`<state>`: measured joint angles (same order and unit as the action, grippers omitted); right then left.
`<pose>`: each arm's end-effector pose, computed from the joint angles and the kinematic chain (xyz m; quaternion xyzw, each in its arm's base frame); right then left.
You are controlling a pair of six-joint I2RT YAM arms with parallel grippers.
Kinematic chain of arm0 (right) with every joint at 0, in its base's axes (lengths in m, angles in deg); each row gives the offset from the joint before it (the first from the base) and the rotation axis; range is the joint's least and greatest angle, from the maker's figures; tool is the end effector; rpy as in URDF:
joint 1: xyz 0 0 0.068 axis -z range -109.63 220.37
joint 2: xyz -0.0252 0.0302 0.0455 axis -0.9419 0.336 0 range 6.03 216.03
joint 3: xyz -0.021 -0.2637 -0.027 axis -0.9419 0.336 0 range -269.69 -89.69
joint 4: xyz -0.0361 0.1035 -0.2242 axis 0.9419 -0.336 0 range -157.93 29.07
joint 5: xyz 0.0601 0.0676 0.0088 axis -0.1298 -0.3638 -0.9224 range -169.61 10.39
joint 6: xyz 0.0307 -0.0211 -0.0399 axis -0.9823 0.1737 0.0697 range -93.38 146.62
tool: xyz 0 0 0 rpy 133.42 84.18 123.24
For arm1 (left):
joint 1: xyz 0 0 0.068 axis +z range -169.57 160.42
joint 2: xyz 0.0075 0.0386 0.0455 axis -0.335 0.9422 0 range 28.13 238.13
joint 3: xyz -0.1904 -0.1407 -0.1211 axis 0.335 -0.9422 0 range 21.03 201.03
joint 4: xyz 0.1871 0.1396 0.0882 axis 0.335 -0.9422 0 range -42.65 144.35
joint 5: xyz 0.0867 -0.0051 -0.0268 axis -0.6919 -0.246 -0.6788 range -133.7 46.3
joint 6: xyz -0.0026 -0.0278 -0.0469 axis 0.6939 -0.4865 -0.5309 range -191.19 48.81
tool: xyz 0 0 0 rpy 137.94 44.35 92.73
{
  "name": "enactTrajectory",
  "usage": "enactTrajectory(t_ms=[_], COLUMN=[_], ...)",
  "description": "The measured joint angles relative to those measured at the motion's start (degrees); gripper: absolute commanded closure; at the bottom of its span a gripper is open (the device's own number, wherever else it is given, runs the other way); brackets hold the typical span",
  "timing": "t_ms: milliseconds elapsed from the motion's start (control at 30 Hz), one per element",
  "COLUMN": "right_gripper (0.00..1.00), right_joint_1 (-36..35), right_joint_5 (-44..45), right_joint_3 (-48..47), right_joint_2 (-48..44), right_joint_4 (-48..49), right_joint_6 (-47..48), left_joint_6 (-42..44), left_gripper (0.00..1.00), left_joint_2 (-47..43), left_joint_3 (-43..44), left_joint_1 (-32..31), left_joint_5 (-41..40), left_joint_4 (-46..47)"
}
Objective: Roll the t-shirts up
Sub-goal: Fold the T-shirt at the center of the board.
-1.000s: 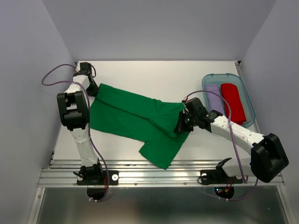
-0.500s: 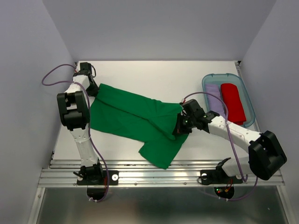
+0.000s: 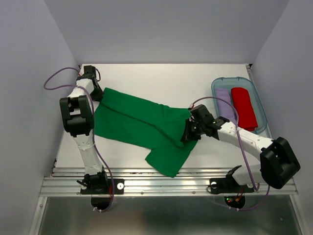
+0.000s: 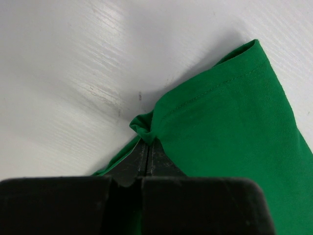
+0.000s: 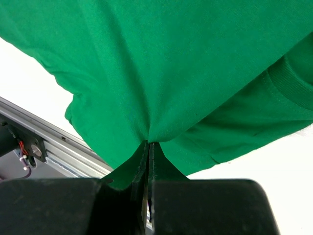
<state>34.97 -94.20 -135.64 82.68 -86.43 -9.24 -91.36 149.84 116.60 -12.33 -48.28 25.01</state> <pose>0.2000 0.1534 0.2056 -0.0331 0.9492 0.2668 0.1636 0.4486 0.0600 0.1925 -0.2376 0.9242 0.0046 0.2989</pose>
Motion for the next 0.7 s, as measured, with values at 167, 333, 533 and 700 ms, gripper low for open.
enactTrajectory(t_ms=[167, 333, 533, 700], right_gripper=[0.99, 0.82, 0.50, 0.51], right_joint_1=[0.00, 0.00, -0.07, -0.13], right_joint_5=[1.46, 3.98, 5.22, 9.42], right_joint_3=[1.25, 3.39, 4.85, 3.58], right_joint_2=[0.00, 0.66, 2.32, 2.05], right_joint_4=[0.20, 0.24, -0.04, -3.26], right_joint_6=[-0.48, -1.27, -1.33, -0.94], left_joint_6=[0.00, 0.00, 0.48, 0.76], left_gripper=[1.00, 1.00, 0.69, 0.29], left_joint_2=[0.28, 0.50, 0.59, 0.59], left_joint_3=[0.00, 0.00, 0.00, 0.15], left_joint_1=[0.00, 0.00, 0.00, 0.00], left_joint_5=[0.02, 0.22, 1.57, 2.19], left_joint_4=[0.00, -0.04, -0.04, -0.24])
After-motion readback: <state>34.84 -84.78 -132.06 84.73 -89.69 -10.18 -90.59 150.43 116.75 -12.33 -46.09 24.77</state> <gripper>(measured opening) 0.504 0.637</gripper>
